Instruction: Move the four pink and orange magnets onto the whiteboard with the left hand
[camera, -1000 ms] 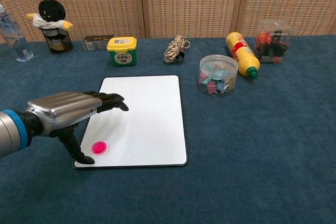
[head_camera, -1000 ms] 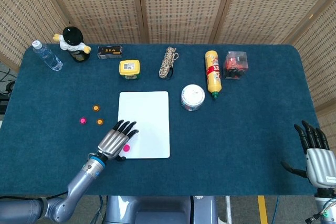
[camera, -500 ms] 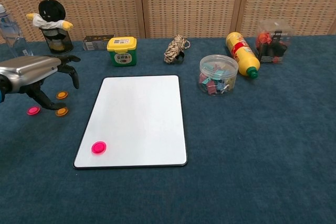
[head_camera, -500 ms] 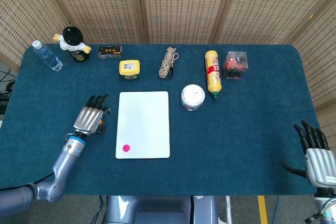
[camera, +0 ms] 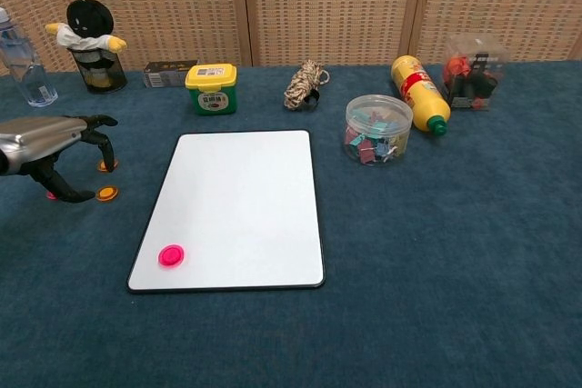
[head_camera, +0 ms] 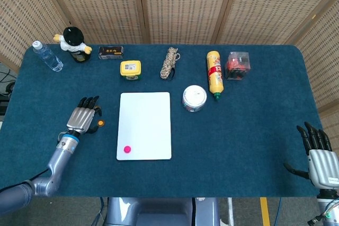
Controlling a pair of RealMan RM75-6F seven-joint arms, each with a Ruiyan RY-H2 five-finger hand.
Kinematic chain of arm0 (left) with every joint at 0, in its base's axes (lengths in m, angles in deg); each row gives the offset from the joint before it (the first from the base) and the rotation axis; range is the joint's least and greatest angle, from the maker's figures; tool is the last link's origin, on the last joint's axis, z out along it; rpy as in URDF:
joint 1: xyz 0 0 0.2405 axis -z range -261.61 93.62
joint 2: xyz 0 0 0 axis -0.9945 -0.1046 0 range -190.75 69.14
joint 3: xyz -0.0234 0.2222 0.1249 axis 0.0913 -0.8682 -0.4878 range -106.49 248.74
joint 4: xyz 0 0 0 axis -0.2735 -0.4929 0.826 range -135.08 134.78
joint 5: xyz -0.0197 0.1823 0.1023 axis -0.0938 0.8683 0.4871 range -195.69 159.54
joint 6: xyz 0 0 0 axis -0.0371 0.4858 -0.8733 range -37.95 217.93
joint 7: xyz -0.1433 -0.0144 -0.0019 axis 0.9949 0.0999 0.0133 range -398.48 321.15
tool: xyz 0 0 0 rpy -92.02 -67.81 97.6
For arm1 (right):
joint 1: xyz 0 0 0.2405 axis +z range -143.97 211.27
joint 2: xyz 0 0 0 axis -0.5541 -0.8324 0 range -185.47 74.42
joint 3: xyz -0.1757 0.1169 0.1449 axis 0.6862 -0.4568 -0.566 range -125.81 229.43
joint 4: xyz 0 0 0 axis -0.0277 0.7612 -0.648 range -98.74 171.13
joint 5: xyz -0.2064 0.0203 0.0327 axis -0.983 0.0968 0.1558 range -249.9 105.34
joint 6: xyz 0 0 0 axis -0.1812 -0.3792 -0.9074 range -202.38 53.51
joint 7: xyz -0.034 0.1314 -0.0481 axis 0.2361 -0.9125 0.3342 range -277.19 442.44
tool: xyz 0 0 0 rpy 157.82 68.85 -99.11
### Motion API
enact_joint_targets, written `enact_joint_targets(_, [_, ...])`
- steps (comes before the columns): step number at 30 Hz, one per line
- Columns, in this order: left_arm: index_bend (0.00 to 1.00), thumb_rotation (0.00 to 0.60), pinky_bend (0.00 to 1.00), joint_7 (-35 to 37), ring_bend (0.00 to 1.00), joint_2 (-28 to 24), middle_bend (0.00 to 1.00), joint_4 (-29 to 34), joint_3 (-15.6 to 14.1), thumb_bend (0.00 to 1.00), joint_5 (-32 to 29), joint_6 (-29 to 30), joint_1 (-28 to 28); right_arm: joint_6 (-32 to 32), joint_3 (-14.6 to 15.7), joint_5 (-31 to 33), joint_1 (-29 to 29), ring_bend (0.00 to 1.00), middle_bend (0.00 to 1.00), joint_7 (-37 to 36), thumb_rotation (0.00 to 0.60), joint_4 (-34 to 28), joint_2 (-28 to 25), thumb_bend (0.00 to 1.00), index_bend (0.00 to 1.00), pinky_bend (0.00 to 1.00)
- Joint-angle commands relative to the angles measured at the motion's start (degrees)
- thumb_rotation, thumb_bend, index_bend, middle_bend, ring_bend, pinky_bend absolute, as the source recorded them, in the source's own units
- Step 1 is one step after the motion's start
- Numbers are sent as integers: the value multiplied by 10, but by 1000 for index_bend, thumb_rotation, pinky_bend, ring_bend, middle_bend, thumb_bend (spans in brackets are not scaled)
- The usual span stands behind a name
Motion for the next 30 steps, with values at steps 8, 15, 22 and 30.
enact_joint_targets(8, [402, 600, 0, 16, 0, 25, 0, -37, -5, 315, 11, -6, -1, 0, 0, 0, 0, 0, 0, -1, 600, 0, 0, 0, 0, 0])
enact_joint_targets(15, [503, 600, 0, 10, 0, 35, 0, -48, -5, 320, 10, -10, 0, -1, 0, 2, 0, 0, 0, -3, 600, -1, -1, 0, 0, 0])
enact_joint_targets(22, [552, 600, 0, 4, 0, 34, 0, -44, -1, 335, 7, -7, -1, -2, 0, 2, 0, 0, 0, -5, 600, -2, -2, 0, 0, 0])
enact_joint_targets(30, [552, 600, 0, 21, 0, -9, 0, 74, -5, 332, 69, 36, -3, -3, 0, 2, 0, 0, 0, -5, 600, -3, -3, 0, 0, 0])
